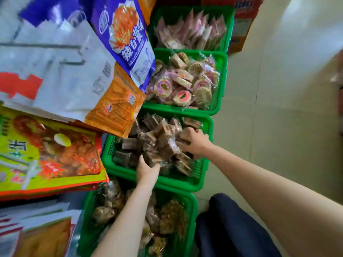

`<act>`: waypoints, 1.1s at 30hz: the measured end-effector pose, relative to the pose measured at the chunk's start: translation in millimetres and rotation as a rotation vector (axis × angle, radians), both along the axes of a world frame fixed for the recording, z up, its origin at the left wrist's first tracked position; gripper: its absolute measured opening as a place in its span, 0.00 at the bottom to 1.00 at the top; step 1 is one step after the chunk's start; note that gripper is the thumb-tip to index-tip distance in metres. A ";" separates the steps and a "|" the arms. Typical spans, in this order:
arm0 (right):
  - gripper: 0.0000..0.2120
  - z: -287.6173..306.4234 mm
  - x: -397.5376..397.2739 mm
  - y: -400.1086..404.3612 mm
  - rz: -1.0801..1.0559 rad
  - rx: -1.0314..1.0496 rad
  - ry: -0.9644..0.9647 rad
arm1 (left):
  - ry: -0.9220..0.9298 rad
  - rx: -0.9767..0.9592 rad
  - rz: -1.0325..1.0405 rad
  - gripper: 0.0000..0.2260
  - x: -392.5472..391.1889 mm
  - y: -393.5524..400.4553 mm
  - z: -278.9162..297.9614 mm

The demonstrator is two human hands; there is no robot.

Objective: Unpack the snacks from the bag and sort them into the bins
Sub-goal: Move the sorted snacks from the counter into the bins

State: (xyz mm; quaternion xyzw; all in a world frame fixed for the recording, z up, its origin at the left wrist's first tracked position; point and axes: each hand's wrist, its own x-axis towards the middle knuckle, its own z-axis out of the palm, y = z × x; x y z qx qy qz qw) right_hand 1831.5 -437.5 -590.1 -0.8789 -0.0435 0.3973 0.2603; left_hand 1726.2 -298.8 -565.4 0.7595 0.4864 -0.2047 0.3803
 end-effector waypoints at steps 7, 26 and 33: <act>0.28 213.2 -33.8 -111.7 -0.115 -0.063 -0.218 | -0.169 0.155 -0.662 0.27 -7.3 -82.2 194.8; 0.17 562.3 -879.3 -553.5 -1.085 -1.027 -0.486 | -1.346 -0.284 -2.335 0.16 -513.2 -619.9 501.8; 0.23 540.1 -1168.2 -564.9 -1.434 -0.995 0.054 | -1.384 -0.270 -2.839 0.18 -801.8 -743.8 485.2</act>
